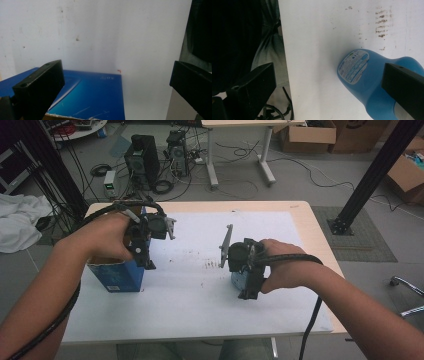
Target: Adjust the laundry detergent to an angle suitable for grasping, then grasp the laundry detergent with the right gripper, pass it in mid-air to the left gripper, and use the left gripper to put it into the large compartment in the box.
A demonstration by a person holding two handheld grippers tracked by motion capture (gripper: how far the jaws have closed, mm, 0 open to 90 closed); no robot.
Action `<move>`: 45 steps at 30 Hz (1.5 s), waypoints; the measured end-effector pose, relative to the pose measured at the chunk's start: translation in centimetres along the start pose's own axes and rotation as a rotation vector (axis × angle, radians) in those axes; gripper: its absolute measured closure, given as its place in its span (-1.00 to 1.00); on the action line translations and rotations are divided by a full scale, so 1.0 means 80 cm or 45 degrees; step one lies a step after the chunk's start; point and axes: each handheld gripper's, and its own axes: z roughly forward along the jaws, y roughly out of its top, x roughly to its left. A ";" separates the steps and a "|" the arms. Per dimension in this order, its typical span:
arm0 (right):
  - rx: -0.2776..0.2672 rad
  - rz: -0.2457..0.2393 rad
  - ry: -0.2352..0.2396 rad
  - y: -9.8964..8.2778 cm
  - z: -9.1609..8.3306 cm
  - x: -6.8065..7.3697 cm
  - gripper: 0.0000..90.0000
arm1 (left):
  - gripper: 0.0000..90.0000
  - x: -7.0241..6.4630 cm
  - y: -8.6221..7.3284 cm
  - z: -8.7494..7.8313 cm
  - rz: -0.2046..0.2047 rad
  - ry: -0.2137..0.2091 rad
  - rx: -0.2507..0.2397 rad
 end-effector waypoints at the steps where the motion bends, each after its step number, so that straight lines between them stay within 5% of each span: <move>1: 0.004 0.000 0.000 0.000 0.000 0.000 -1.00 | -1.00 0.000 0.000 0.000 0.000 0.000 0.000; 40: 0.015 -0.001 -0.004 0.007 0.009 0.005 -1.00 | -1.00 -0.003 -0.007 -0.002 0.004 0.020 -0.009; 45: -0.045 0.027 -0.011 -0.007 0.011 0.009 -1.00 | -1.00 -0.006 -0.005 0.002 -0.003 0.012 -0.014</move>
